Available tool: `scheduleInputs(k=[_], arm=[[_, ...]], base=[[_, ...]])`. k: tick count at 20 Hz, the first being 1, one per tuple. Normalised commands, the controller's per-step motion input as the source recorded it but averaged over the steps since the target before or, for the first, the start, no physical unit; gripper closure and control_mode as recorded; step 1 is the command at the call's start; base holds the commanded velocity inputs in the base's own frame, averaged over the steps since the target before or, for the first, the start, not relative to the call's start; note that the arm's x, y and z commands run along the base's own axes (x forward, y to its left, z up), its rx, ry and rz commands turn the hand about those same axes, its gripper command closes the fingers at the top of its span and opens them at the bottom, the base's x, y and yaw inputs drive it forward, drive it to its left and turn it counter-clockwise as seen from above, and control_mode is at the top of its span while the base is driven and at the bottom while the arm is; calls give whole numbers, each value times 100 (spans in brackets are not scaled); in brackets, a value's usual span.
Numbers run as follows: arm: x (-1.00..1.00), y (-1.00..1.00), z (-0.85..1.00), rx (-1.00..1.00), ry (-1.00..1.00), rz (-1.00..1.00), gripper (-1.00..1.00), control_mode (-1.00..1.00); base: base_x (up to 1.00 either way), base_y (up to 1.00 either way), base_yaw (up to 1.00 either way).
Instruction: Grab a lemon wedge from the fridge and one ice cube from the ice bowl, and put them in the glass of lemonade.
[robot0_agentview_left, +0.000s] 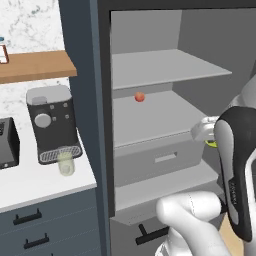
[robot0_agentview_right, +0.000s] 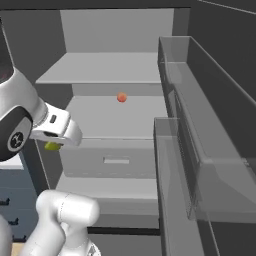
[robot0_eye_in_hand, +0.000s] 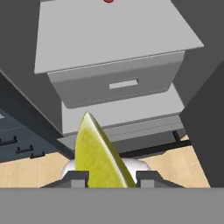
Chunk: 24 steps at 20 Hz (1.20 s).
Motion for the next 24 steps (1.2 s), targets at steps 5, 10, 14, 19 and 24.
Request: scheduleInputs(k=[5, 10, 14, 19, 24], arm=[[-37, 0, -7, 0, 7, 0, 100, -100], [-5, 0, 0, 0, 0, 0, 100, 100], [0, 0, 0, 0, 0, 0, 100, 100], [0, 0, 0, 0, 0, 0, 100, 100], [0, 0, 0, 0, 0, 0, 100, 100]], base=[[0, 0, 0], [-9, 0, 0], [-99, 42, 0], [-66, 100, 0], [18, 100, -9]])
